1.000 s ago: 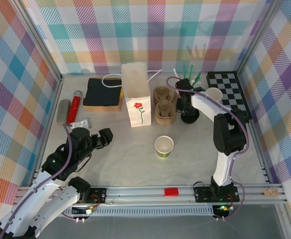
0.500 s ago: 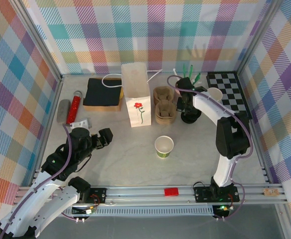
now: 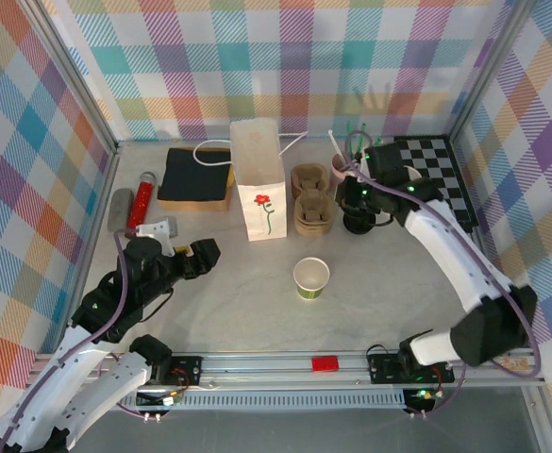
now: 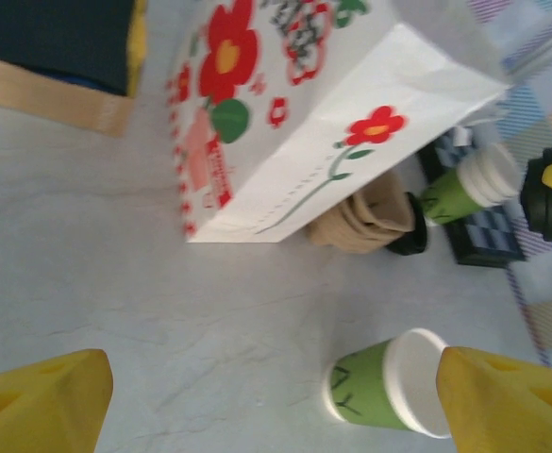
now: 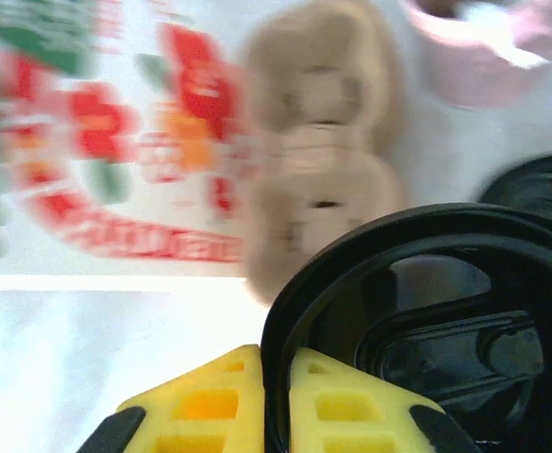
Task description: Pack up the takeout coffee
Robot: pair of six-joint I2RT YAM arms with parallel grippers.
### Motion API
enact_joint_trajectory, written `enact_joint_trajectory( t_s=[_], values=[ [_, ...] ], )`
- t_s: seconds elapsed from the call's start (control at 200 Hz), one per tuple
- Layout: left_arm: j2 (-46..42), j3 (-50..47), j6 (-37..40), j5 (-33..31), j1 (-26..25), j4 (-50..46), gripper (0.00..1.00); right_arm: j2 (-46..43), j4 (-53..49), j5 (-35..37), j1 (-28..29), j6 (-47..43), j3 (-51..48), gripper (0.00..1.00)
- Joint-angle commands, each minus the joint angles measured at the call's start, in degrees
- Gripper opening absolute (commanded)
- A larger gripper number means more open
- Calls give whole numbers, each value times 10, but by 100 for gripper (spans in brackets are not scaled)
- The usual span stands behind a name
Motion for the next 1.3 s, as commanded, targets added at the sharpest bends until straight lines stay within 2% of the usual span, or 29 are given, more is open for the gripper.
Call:
enact_joint_trajectory(
  t_s=[0.0, 0.095, 0.21, 0.4, 0.74, 1.09, 1.295],
  values=[
    [9, 24, -18, 71, -6, 66, 89, -44, 59, -174, 3, 8, 3, 12],
    [10, 26, -52, 100, -6, 119, 89, -82, 149, -280, 3, 56, -12, 13],
    [18, 34, -103, 138, -6, 209, 90, -109, 284, -386, 4, 158, -22, 13],
    [47, 56, -174, 189, -7, 347, 89, -109, 540, -463, 4, 359, -12, 14],
    [134, 80, -264, 214, -21, 555, 85, -87, 868, -433, 7, 606, -26, 14],
    [212, 127, -261, 192, -99, 668, 80, -79, 968, -363, 58, 630, -24, 13],
    [254, 128, -282, 177, -138, 749, 75, -36, 1089, -307, 65, 697, -32, 13]
  ],
)
